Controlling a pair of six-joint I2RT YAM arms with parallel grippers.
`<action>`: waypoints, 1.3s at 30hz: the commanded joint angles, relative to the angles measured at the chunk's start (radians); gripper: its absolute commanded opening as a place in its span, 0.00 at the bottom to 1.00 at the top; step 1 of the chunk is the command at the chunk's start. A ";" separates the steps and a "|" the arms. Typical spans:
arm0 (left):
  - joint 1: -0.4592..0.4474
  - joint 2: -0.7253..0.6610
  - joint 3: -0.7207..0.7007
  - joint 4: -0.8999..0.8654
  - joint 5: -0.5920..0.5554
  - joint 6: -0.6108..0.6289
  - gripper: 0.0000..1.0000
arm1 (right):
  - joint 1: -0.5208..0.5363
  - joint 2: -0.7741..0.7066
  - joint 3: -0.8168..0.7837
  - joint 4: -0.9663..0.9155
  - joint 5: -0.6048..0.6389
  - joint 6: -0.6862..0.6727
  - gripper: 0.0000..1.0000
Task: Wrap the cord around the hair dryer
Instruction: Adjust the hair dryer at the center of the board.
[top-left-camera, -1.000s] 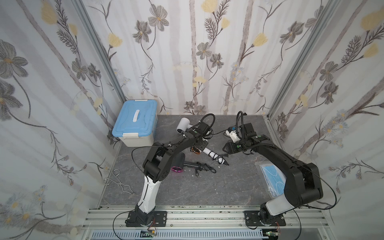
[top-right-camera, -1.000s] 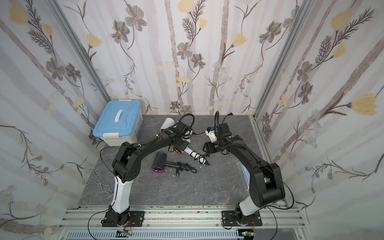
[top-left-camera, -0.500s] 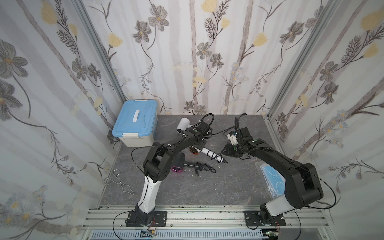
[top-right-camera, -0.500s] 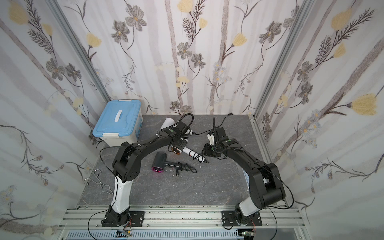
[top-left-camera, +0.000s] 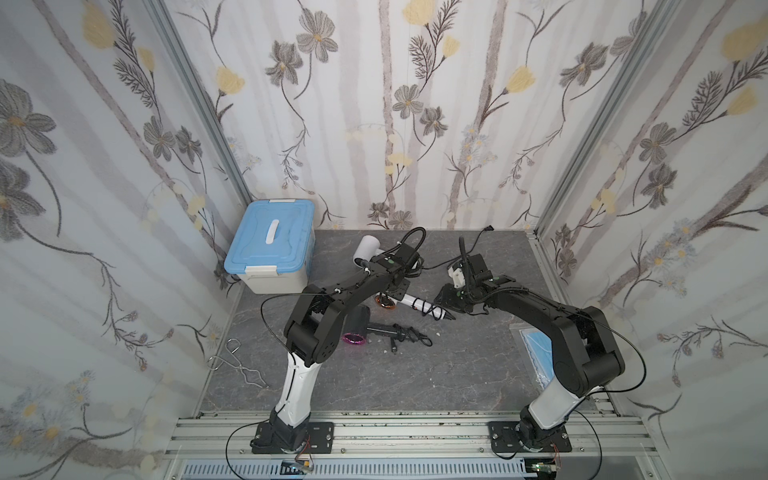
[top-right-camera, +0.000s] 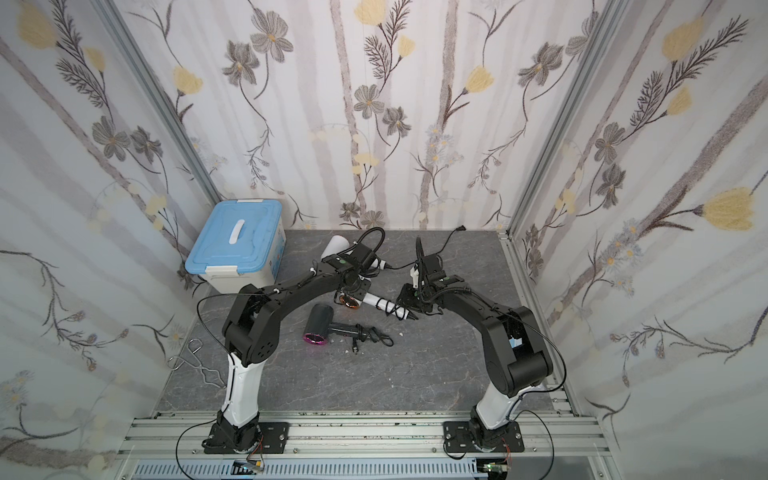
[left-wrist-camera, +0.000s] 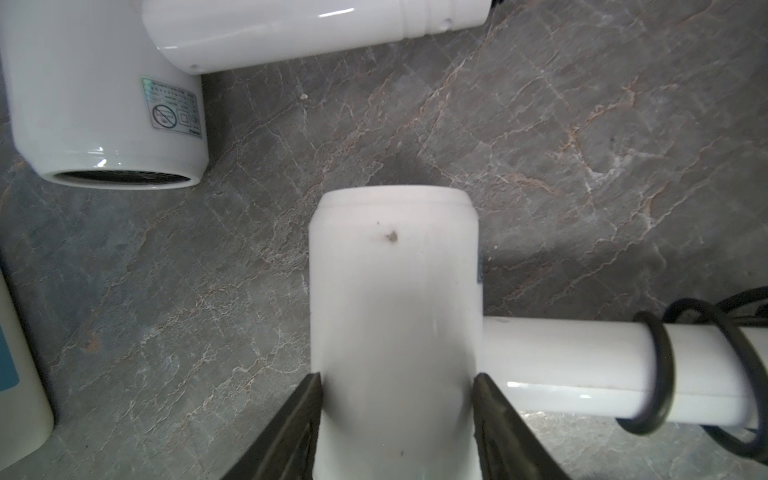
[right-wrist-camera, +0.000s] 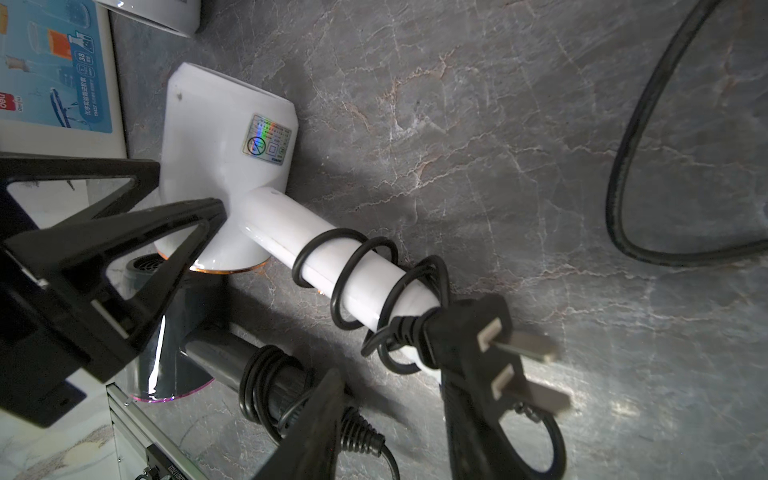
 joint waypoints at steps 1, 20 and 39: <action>-0.001 0.022 -0.024 -0.262 0.049 -0.026 0.57 | -0.001 0.027 0.038 0.053 0.020 0.015 0.41; -0.008 0.025 -0.037 -0.257 0.067 -0.045 0.66 | 0.021 0.198 0.196 0.029 0.038 -0.009 0.29; -0.013 0.009 -0.084 -0.269 0.057 -0.034 0.48 | 0.035 0.301 0.319 0.015 0.056 -0.014 0.00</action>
